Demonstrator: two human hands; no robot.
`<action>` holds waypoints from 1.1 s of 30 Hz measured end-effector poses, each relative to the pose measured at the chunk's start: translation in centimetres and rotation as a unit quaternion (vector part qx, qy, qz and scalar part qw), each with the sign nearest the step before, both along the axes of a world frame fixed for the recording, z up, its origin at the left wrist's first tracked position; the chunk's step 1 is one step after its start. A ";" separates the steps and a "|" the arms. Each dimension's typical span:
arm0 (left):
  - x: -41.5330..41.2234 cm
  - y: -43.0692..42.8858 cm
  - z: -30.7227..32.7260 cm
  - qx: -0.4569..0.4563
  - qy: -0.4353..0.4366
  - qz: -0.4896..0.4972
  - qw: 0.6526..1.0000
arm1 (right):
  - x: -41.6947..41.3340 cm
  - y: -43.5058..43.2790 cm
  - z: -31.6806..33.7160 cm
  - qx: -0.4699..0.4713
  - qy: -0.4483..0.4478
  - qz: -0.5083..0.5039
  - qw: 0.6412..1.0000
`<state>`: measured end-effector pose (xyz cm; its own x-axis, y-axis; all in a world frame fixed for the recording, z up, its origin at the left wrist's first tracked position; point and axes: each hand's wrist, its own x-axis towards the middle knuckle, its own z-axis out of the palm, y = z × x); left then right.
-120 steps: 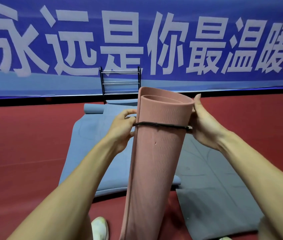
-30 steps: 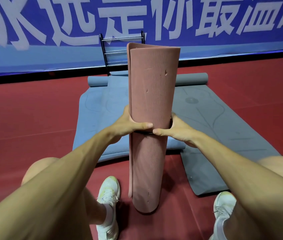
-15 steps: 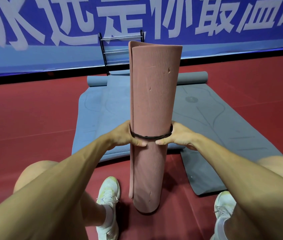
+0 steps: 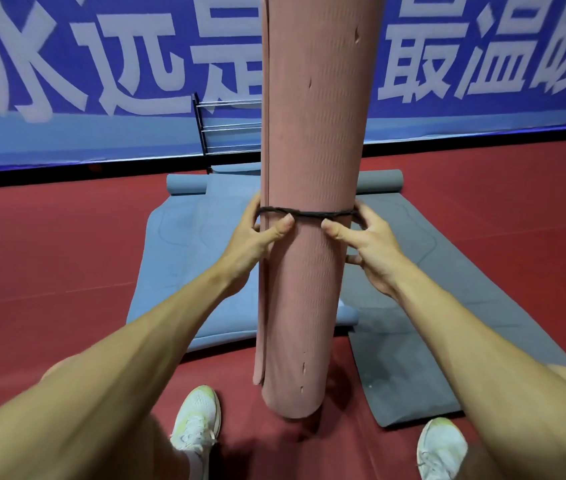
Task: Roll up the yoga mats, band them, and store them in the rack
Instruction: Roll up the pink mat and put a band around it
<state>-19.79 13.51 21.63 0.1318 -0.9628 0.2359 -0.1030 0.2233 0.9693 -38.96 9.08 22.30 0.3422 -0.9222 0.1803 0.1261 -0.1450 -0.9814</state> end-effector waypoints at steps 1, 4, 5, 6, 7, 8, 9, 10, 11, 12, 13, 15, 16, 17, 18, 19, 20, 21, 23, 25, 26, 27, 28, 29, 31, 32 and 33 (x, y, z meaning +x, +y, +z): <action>-0.4 -0.4 0.8 -0.001 -0.004 -0.011 1.000 | -0.1 -0.1 0.6 -0.015 -0.013 -0.005 1.000; -0.9 -1.8 2.7 -0.002 -0.070 -0.053 0.996 | -0.5 -1.0 1.2 -0.019 -0.076 -0.027 0.997; -1.1 -2.1 3.3 -0.005 -0.098 -0.064 0.993 | -0.7 -1.4 1.2 -0.011 -0.102 -0.032 0.994; -1.5 -2.4 3.8 -0.013 -0.128 -0.066 0.989 | -0.8 -1.6 1.1 -0.003 -0.125 -0.034 0.992; -1.8 -2.7 4.3 -0.026 -0.155 -0.059 0.986 | -0.8 -1.8 1.1 0.003 -0.148 -0.035 0.988; -2.3 -3.0 4.9 -0.041 -0.178 -0.044 0.982 | -0.8 -2.0 1.1 0.009 -0.172 -0.035 0.984; -2.5 -3.3 5.4 -0.056 -0.196 -0.023 0.979 | -0.6 -2.1 1.1 0.016 -0.199 -0.035 0.979; -2.7 -3.4 5.9 -0.069 -0.210 -0.003 0.975 | -0.4 -2.1 1.2 0.024 -0.225 -0.034 0.973; -2.6 -3.6 6.5 -0.079 -0.223 0.014 0.972 | 0.0 -2.2 1.5 0.031 -0.244 -0.033 0.969; -2.4 -3.8 7.1 -0.085 -0.233 0.026 0.968 | 0.4 -2.3 1.7 0.034 -0.247 -0.035 0.968; -2.0 -3.8 7.7 -0.089 -0.241 0.036 0.966 | 0.8 -2.3 1.8 0.036 -0.229 -0.037 0.972; -1.1 -3.8 8.4 -0.089 -0.262 0.062 0.959 | 1.8 -2.4 1.9 0.035 -0.159 -0.044 0.986; -0.6 -3.7 8.6 -0.087 -0.276 0.077 0.954 | 2.4 -2.5 1.9 0.037 -0.123 -0.049 0.990; 0.0 -3.6 8.7 -0.081 -0.293 0.097 0.948 | 3.1 -2.5 2.0 0.041 -0.091 -0.053 0.994; 0.7 -3.4 8.6 -0.073 -0.310 0.117 0.941 | 3.9 -2.6 2.1 0.043 -0.058 -0.055 0.996; 1.4 -3.1 8.4 -0.060 -0.326 0.139 0.933 | 4.8 -2.7 2.3 0.041 -0.027 -0.055 0.997; 2.3 -2.9 8.3 -0.047 -0.340 0.160 0.926 | 5.8 -2.7 2.5 0.037 0.000 -0.051 0.998; 3.3 -2.4 8.3 -0.034 -0.349 0.177 0.920 | 6.8 -2.7 2.7 0.038 0.018 -0.041 0.998; 5.3 -1.2 8.4 -0.015 -0.351 0.208 0.913 | 8.8 -2.2 3.1 0.049 0.032 -0.006 0.998; 6.9 0.1 8.8 -0.007 -0.335 0.227 0.914 | 10.4 -1.1 3.6 0.050 0.036 0.016 0.998; 7.4 0.7 9.2 -0.010 -0.325 0.232 0.917 | 11.1 -0.6 3.9 0.048 0.027 0.019 0.998; 7.8 1.2 9.6 -0.018 -0.313 0.234 0.920 | 11.5 0.1 4.4 0.047 0.012 0.025 0.999; 8.0 1.7 9.9 -0.030 -0.299 0.232 0.925 | 11.7 0.6 4.9 0.045 -0.003 0.032 0.998; 8.0 2.2 10.3 -0.043 -0.284 0.227 0.931 | 11.8 1.1 5.5 0.039 -0.019 0.040 0.998; 7.6 2.8 10.5 -0.058 -0.257 0.207 0.942 | 11.4 1.6 7.1 0.022 -0.042 0.033 0.998; 7.1 2.9 10.4 -0.053 -0.250 0.189 0.948 | 10.9 1.5 7.9 0.011 -0.052 0.022 0.998; 6.5 3.0 10.2 -0.046 -0.247 0.167 0.953 | 10.3 1.4 8.5 -0.001 -0.058 0.010 0.998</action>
<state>-13.28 16.46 31.79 0.2780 -0.8588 0.4304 -0.6225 0.1802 0.7616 -28.63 10.49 30.81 0.3380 -0.9147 0.2216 0.2427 -0.1428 -0.9595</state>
